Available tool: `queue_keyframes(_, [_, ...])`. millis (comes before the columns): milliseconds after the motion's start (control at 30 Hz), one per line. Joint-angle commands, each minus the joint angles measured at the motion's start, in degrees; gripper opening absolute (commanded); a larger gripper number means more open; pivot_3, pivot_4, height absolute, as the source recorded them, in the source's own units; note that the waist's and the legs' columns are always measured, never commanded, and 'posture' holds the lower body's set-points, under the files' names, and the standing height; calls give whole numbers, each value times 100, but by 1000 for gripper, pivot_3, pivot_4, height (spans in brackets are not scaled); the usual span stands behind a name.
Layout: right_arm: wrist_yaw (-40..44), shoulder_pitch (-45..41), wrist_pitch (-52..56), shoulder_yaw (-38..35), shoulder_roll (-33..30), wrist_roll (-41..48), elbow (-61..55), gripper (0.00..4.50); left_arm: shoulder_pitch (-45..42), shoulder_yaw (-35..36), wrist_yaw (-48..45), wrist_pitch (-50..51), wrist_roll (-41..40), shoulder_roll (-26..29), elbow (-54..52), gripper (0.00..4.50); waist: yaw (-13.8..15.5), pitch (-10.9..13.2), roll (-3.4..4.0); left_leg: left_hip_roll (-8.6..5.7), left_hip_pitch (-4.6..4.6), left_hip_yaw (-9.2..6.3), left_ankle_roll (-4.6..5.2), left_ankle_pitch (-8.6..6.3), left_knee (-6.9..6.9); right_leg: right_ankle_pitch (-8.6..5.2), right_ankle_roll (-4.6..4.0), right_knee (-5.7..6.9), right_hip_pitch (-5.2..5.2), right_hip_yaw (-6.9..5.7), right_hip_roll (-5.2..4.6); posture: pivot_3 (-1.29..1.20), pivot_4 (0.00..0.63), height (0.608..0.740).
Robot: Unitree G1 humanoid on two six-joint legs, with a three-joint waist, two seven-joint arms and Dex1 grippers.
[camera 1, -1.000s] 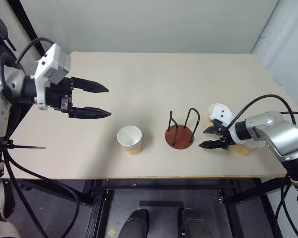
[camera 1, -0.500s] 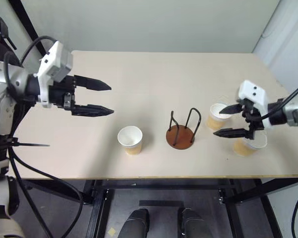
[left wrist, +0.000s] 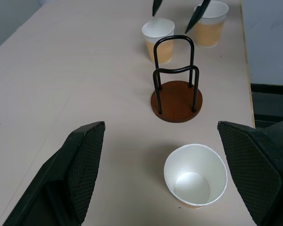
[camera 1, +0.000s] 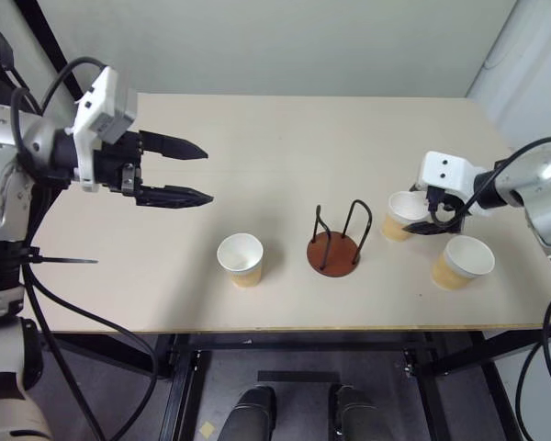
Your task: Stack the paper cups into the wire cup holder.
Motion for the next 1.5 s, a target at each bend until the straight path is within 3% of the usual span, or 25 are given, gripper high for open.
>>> queue_keyframes(33, [83, -236, -565, 98, 127, -441, 490, 4471, -5, 225, 46, 63, -76, 150, -208, 4113, 4, 0, 0, 1, 1, -1, 0, 0, 0, 1, -1, 0, 2, -1, 0, 0, 150, 740])
queue_keyframes(400, [202, -438, -1712, 303, 572, -1339, 1739, 4471, 151, 359, 147, 205, -171, 280, -390, 4113, -5, 1, 1, 1, 1, -1, -3, 0, 1, 6, -10, 1, 1, -1, -1, 0, 150, 740])
queue_keyframes(433, [129, -479, -1851, 335, 644, -1457, 1897, 4302, 154, 359, 156, 208, -176, 285, -393, 4113, -7, 1, 1, 1, 2, -1, -4, -1, 0, 7, -11, 1, 0, -1, -1, 0, 150, 740])
queue_keyframes(500, [41, -553, -2038, 365, 774, -1623, 2145, 3920, 157, 357, 167, 212, -180, 289, -398, 4113, -14, 1, 1, 2, 4, -1, -4, 0, 1, 10, -17, 2, 0, -1, -1, 0, 150, 740])
queue_keyframes(867, [489, -605, -1953, 69, 751, -1479, 2002, 37, 149, 285, 159, 86, -90, 254, -274, 4113, -4, 2, 4, 1, 0, -2, -14, -6, 0, 13, -21, -3, 0, -2, -2, 0, 150, 740])
queue_keyframes(1067, [913, -522, -1388, -353, 428, -1112, 1104, 37, 100, 238, 140, 34, -51, 210, -201, 4113, -9, 3, 4, 1, -1, -2, -16, -8, -1, 12, -22, -3, -1, -3, -2, 0, 150, 740])
queue_keyframes(1233, [1679, -855, -285, -872, 4, -380, -640, 37, 72, 209, 90, -23, -7, 185, -109, 4113, -11, 8, 13, 1, -2, -1, -18, -7, -3, 10, -25, -1, -4, -3, -1, 0, 150, 740])
queue_keyframes(1500, [1840, -1161, 941, -747, 261, 276, -2288, 37, -119, 61, 72, -171, 73, -48, 106, 4113, -37, 6, 9, 1, 3, -3, -16, -2, -7, -3, -45, 1, -2, -3, 4, 0, 150, 740])
